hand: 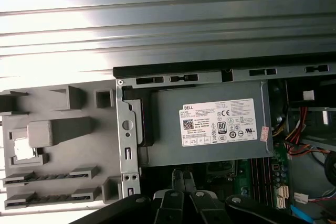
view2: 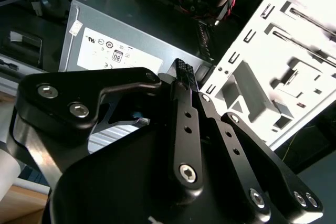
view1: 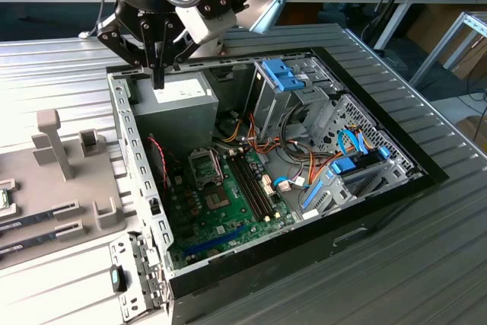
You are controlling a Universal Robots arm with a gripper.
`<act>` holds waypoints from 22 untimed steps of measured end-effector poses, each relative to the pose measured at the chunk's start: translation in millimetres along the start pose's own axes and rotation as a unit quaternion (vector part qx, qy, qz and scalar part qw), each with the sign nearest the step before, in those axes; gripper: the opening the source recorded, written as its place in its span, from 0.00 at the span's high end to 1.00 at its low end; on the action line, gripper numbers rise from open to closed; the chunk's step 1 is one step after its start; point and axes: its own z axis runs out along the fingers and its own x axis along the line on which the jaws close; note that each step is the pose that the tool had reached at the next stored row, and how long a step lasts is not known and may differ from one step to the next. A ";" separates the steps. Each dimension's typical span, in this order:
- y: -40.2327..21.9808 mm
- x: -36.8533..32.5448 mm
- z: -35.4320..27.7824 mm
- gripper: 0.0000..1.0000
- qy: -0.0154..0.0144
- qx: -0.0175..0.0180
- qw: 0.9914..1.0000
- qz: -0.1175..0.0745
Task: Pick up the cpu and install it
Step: 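Reach for the cpu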
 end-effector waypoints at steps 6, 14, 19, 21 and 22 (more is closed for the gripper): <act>-0.2 1.9 0.1 0.89 0.000 0.000 1.000 0.000; -0.4 5.3 0.2 0.89 0.000 0.000 1.000 0.000; -0.6 7.2 0.2 0.89 0.000 0.000 1.000 0.000; -0.6 8.1 0.3 0.89 0.000 0.000 1.000 0.000; -0.7 8.6 0.3 0.89 0.000 0.000 1.000 0.000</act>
